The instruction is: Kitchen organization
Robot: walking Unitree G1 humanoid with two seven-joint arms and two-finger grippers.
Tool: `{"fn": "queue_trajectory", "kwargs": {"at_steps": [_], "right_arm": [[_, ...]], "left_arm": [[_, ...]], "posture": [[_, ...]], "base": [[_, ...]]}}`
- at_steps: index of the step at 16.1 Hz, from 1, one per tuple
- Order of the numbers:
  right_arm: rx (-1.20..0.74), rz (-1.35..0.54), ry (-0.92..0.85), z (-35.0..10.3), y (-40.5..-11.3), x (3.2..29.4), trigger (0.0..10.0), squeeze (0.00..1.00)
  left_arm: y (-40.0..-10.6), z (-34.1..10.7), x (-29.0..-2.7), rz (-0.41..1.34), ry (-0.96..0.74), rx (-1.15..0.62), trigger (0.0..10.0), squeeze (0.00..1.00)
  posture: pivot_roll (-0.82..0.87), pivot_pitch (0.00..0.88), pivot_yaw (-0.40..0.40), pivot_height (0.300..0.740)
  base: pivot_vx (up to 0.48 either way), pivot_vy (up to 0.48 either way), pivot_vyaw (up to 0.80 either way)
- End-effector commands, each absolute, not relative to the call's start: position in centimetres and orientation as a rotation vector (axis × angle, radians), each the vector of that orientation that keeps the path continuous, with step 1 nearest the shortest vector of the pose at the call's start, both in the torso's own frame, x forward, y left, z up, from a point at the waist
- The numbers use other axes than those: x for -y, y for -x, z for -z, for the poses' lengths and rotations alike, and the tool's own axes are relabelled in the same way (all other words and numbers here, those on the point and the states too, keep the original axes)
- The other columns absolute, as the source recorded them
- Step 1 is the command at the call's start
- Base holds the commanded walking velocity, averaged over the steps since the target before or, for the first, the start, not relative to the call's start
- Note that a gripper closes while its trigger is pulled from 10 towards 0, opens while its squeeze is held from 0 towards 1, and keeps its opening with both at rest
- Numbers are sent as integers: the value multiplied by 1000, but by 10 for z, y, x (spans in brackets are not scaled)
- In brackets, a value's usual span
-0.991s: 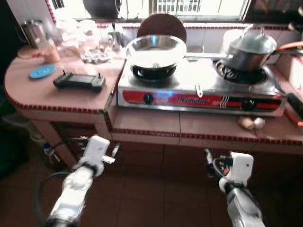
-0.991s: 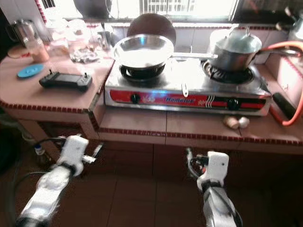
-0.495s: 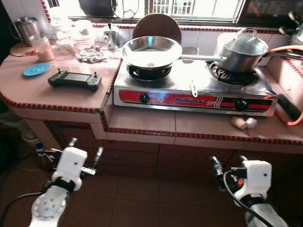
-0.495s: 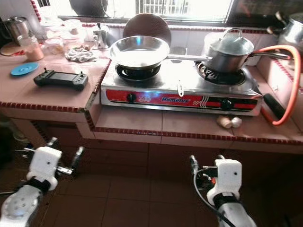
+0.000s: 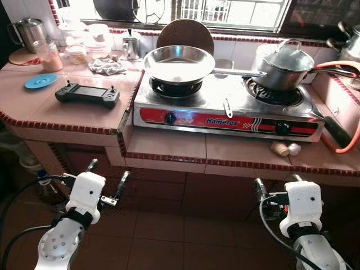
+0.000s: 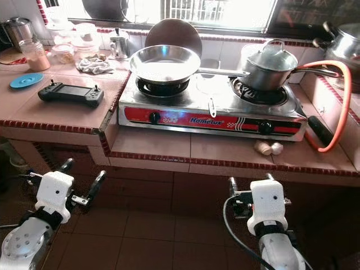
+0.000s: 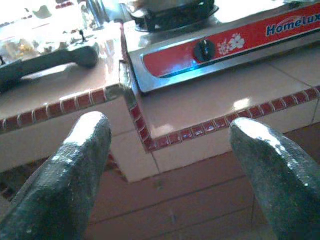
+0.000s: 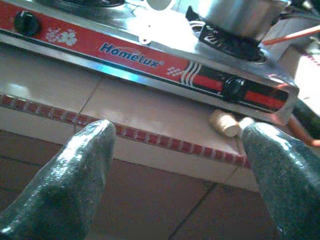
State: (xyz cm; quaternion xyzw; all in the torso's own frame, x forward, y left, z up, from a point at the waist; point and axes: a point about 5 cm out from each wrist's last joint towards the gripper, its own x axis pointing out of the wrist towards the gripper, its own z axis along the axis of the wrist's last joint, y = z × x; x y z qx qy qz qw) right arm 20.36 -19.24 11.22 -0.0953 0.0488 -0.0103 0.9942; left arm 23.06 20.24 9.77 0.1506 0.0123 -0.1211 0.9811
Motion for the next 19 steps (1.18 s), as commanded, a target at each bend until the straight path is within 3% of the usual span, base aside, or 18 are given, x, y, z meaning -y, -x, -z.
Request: {"fn": "queue_trajectory", "kwargs": {"at_steps": [1, 5, 8, 10, 17, 19], "right_arm": [[-60, 17, 93, -121, -202, 187, 10000, 0], [-42, 103, 67, -122, -207, 191, 10000, 0], [-35, 122, 68, -122, -208, 191, 10000, 0], [-13, 104, 71, -128, -215, 191, 10000, 0], [-4, 123, 62, -131, -223, 197, 10000, 0], [-6, 116, 56, -130, -224, 194, 10000, 0]], "left_arm": [[-242, -114, -191, 282, -285, 25, 10000, 0], [-256, -128, -163, 310, -277, 70, 10000, 0], [-257, -126, -166, 223, -293, 55, 10000, 0], [-264, -127, -156, 259, -275, 73, 10000, 0], [-257, -122, -160, 255, -263, 55, 10000, 0], [-257, -121, -160, 252, -267, 53, 10000, 0]], "posture": [[130, 0, -45, 740], [122, 0, -38, 740], [126, 0, -51, 740], [123, 0, -59, 740], [121, 0, -62, 740], [120, 0, -60, 740]], "base": [[0, 0, 0], [0, 0, 0], [0, 0, 0], [0, 0, 0], [0, 0, 0], [0, 0, -778]]}}
